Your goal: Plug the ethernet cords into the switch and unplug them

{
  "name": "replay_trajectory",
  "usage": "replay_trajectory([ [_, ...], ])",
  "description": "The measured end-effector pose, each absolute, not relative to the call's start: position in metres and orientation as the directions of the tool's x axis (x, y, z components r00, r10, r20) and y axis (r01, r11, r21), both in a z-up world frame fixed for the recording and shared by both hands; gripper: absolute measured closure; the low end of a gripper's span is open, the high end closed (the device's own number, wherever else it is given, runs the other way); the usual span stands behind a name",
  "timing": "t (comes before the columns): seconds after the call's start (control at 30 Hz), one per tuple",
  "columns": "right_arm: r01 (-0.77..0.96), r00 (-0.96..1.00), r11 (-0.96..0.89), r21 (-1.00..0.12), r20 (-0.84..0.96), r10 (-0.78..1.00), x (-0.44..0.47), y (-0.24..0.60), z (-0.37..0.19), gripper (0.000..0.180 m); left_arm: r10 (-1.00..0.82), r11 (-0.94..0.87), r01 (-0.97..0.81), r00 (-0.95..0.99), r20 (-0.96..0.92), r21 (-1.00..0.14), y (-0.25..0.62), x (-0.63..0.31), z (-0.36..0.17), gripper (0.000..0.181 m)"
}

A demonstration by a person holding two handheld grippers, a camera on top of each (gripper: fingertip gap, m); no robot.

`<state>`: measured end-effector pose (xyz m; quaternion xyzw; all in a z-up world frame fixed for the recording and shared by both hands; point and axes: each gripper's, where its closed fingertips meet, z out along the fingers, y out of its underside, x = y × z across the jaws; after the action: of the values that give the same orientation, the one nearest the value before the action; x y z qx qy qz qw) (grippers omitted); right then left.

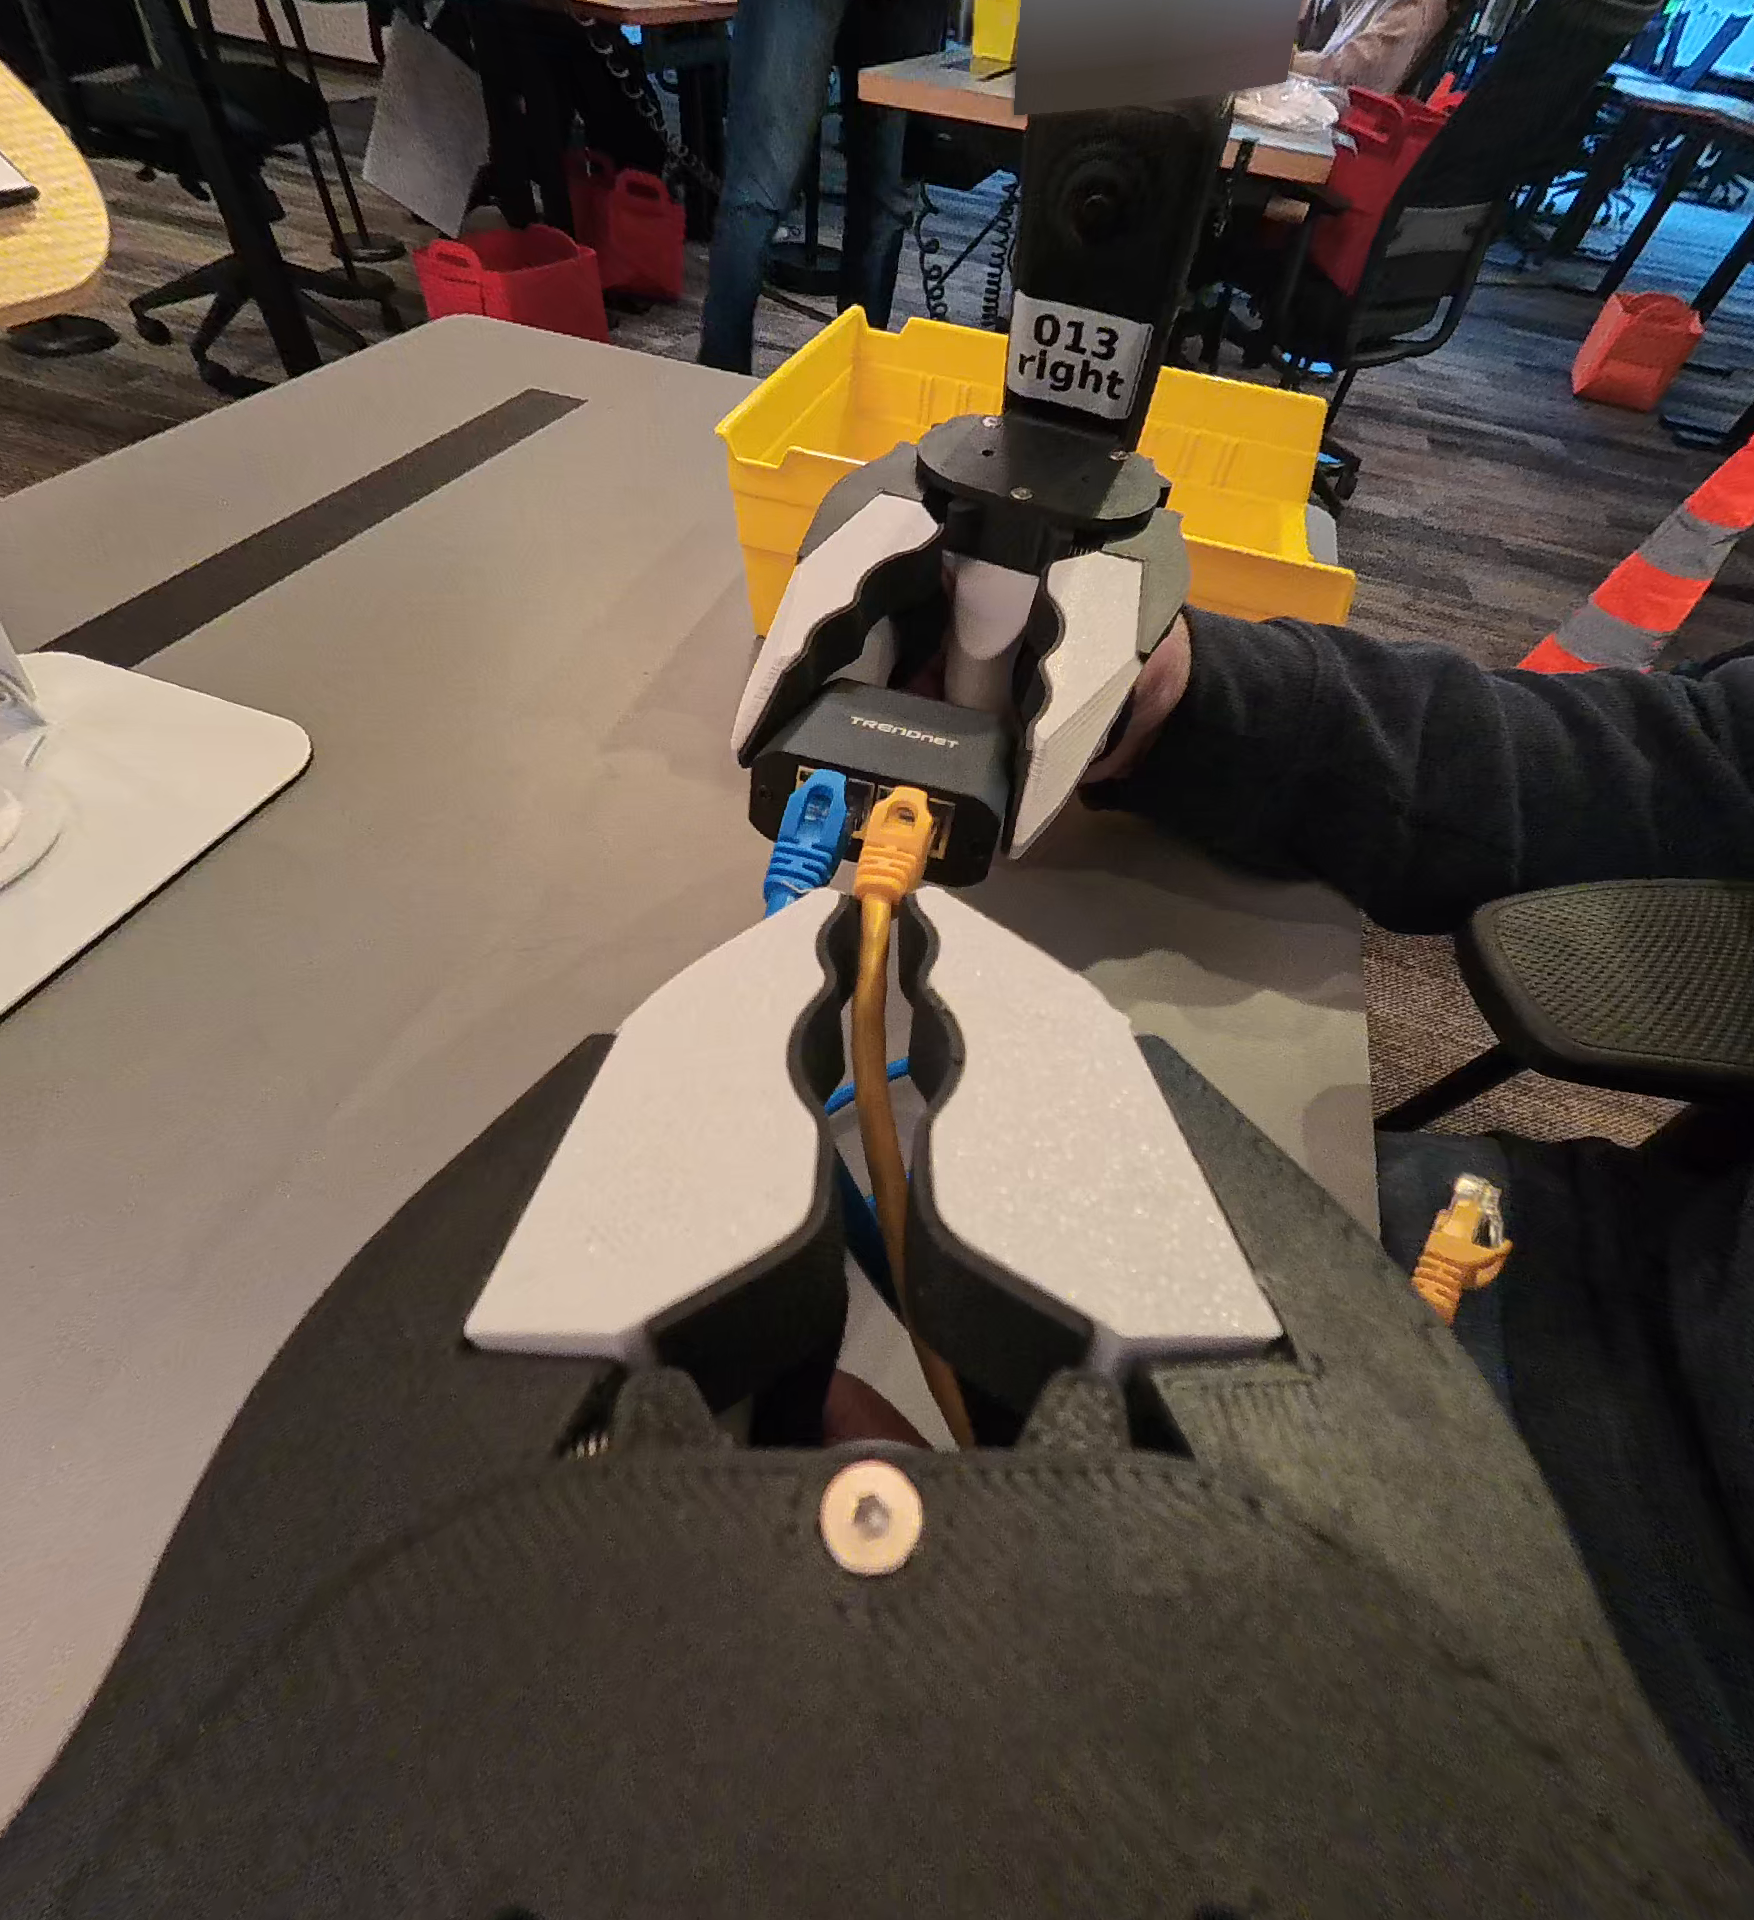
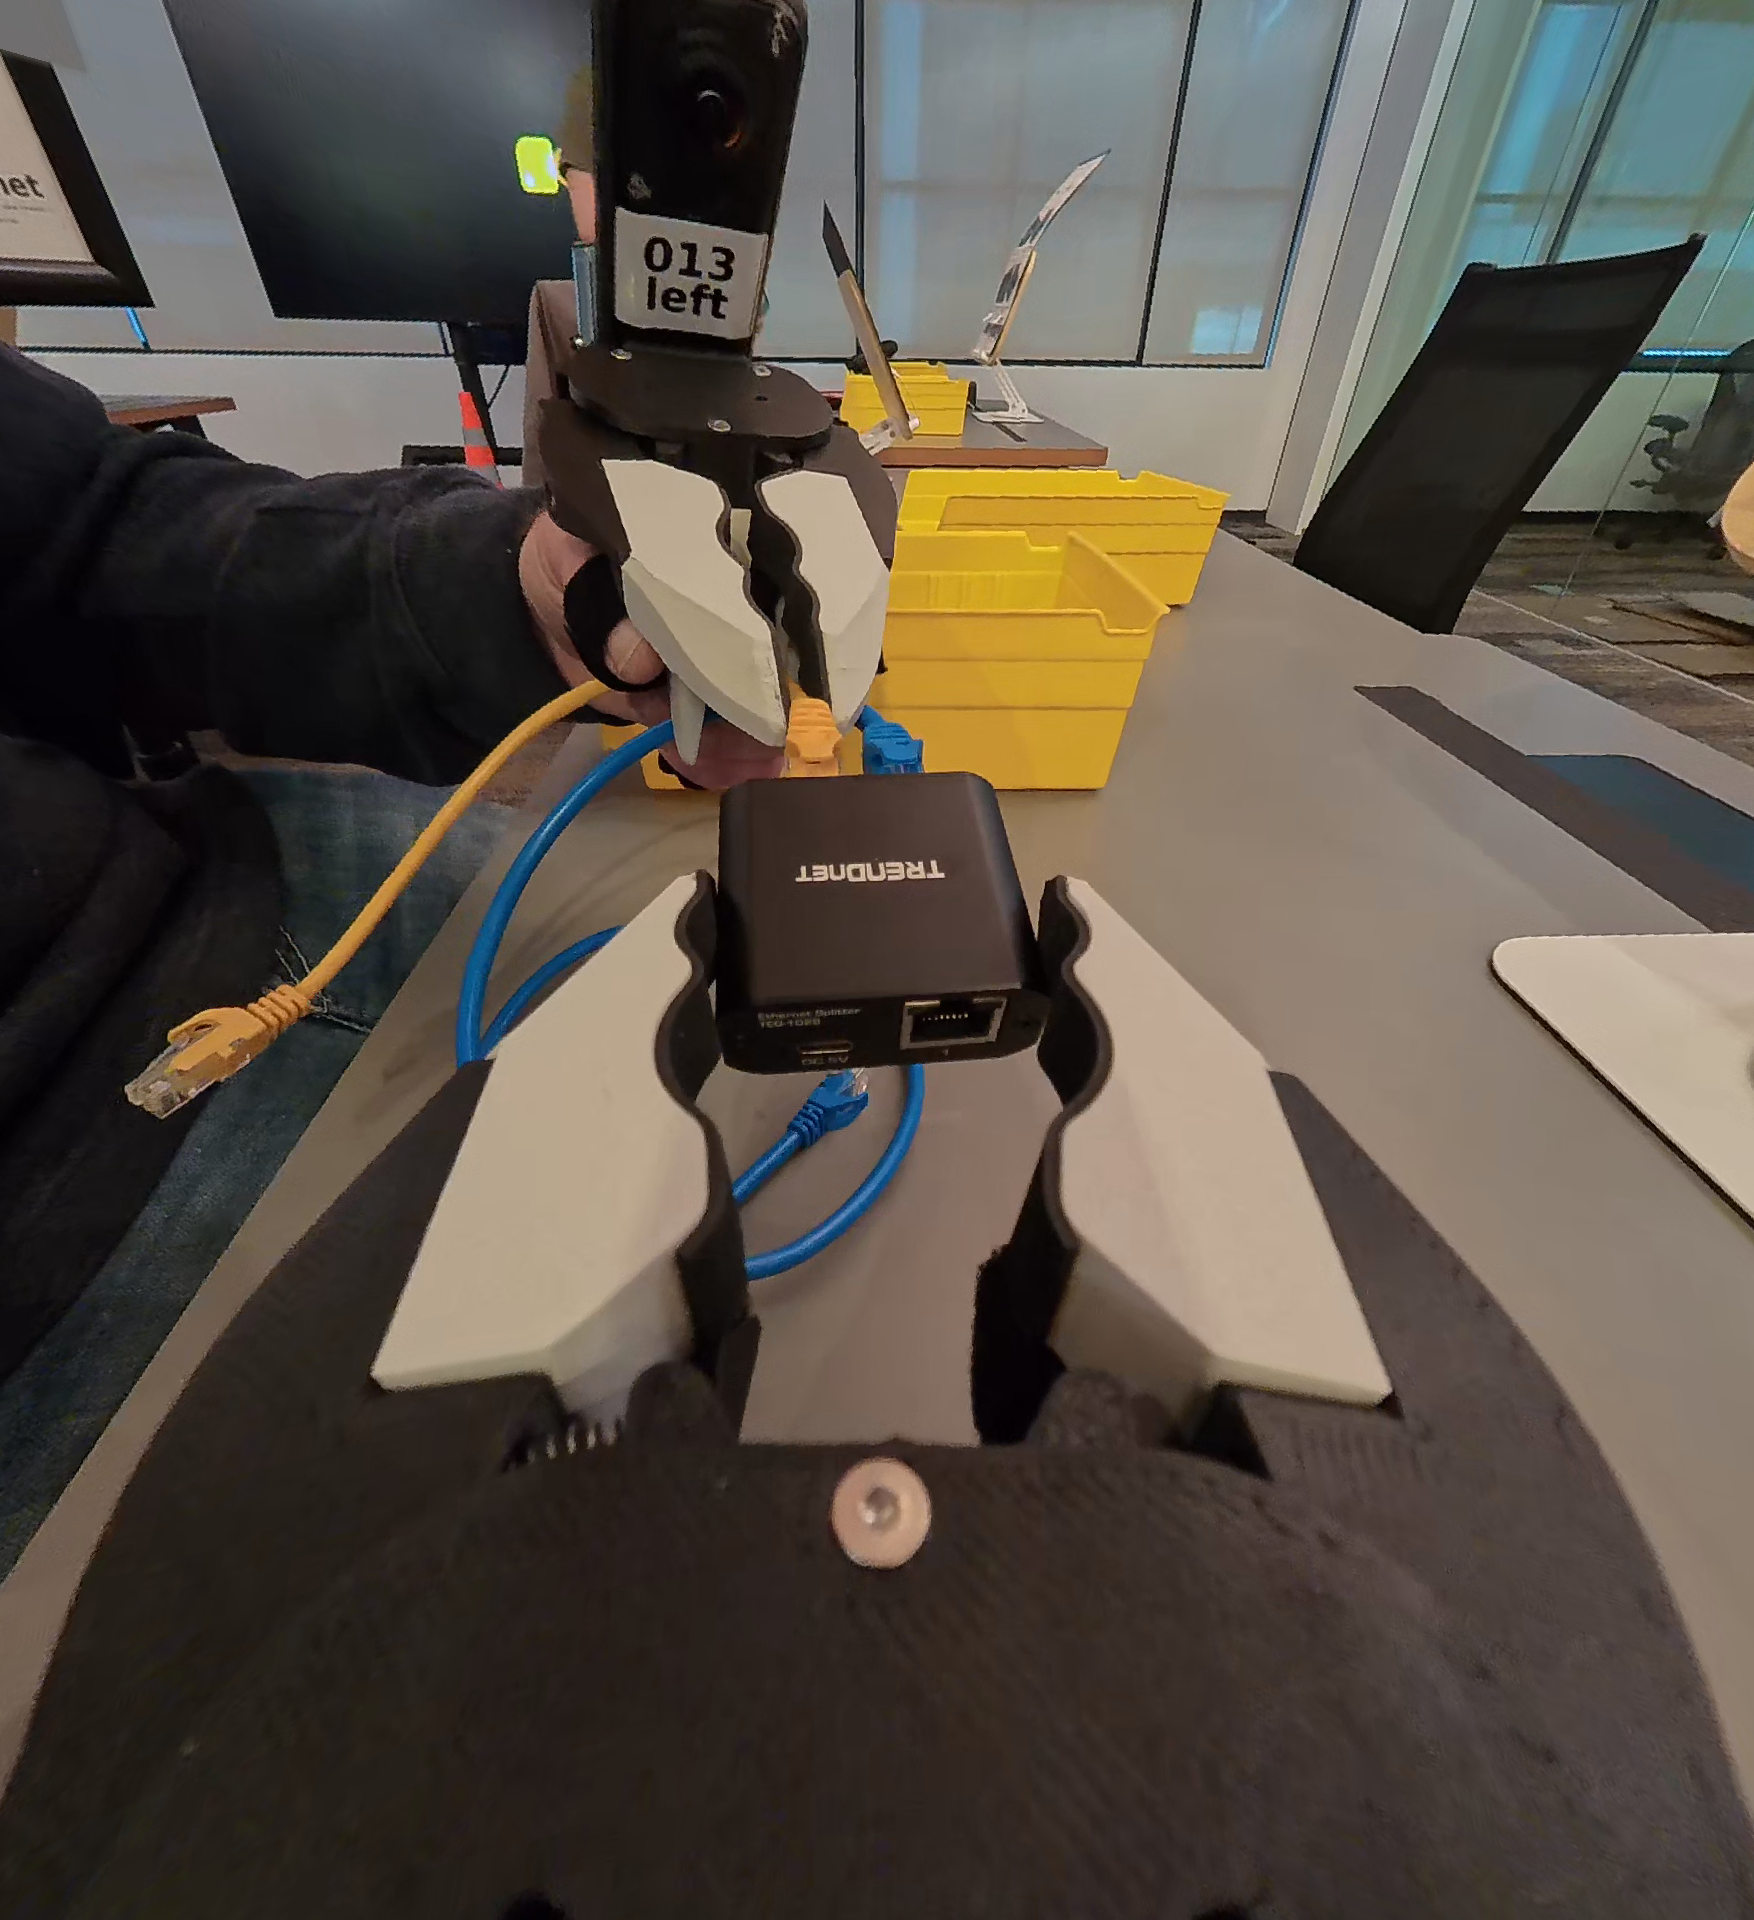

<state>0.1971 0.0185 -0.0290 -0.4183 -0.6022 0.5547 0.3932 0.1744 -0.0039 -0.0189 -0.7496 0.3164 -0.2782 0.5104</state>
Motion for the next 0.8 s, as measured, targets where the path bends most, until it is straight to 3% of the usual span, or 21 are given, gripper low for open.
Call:
replay_trajectory([
  [0.8,0.056,-0.345,0.028,-0.998,0.007,0.939,0.2002,0.0194,-0.0265,0.119,-0.786,-0.243,-0.170,0.612,0.091,-0.955,-0.0026,0.1794,-0.0227,0.174],
])
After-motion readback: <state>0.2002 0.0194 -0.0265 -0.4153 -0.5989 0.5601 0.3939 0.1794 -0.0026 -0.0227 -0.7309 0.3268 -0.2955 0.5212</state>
